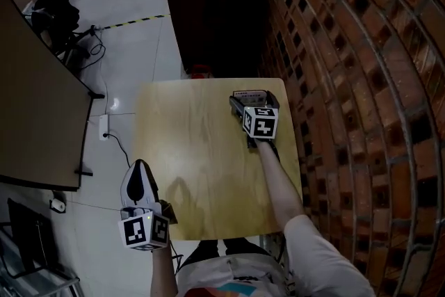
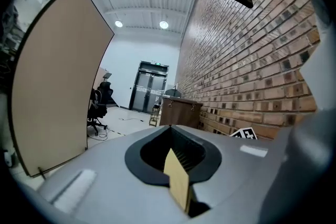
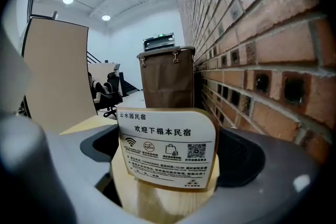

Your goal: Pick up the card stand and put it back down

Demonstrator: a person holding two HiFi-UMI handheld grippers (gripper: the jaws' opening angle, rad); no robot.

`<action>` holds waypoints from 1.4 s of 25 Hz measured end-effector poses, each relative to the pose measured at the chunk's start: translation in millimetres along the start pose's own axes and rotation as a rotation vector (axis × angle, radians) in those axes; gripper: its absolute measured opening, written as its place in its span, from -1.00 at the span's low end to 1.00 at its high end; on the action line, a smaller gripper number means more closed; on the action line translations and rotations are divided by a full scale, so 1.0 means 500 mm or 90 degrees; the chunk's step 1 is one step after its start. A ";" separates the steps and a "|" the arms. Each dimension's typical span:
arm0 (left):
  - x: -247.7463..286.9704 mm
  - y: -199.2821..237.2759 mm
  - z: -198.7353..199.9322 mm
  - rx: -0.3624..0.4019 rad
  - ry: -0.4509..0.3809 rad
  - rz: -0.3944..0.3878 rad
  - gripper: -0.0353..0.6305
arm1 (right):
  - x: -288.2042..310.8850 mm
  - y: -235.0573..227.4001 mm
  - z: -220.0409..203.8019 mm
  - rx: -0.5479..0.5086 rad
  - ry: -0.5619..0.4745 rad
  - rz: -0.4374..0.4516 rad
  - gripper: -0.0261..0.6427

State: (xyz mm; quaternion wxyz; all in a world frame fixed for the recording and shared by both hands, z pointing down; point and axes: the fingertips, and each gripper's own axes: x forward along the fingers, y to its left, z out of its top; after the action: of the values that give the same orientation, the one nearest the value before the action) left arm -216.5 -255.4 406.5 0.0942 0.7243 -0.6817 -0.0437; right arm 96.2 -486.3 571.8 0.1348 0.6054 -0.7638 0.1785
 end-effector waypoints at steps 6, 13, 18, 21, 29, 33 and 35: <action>0.013 0.017 -0.015 0.000 0.013 0.020 -0.88 | 0.052 -0.003 -0.010 0.015 0.016 0.002 0.74; 0.022 0.023 -0.018 -0.001 0.019 0.024 -0.88 | 0.058 -0.003 -0.003 0.039 0.002 0.020 0.75; 0.023 0.022 -0.003 -0.003 0.011 0.021 -0.88 | 0.033 -0.022 0.037 0.084 -0.044 0.022 0.80; 0.019 0.022 0.015 -0.007 -0.004 0.019 -0.88 | -0.019 -0.016 0.089 0.099 -0.091 0.034 0.79; 0.006 -0.065 0.085 -0.017 -0.063 -0.054 -0.88 | -0.351 0.082 0.269 0.093 -0.294 0.080 -0.20; -0.030 -0.122 0.118 -0.011 -0.099 -0.103 -0.88 | -0.535 0.155 0.315 0.067 -0.376 0.102 -0.92; -0.042 -0.157 0.132 0.009 -0.119 -0.128 -0.88 | -0.607 0.183 0.321 0.029 -0.401 0.106 -0.92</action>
State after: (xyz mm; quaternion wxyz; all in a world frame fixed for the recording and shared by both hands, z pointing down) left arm -153.5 -235.2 325.3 0.0204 0.7824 -0.6117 -0.1154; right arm 78.6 -271.7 289.2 -0.1365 0.5693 -0.8107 0.0101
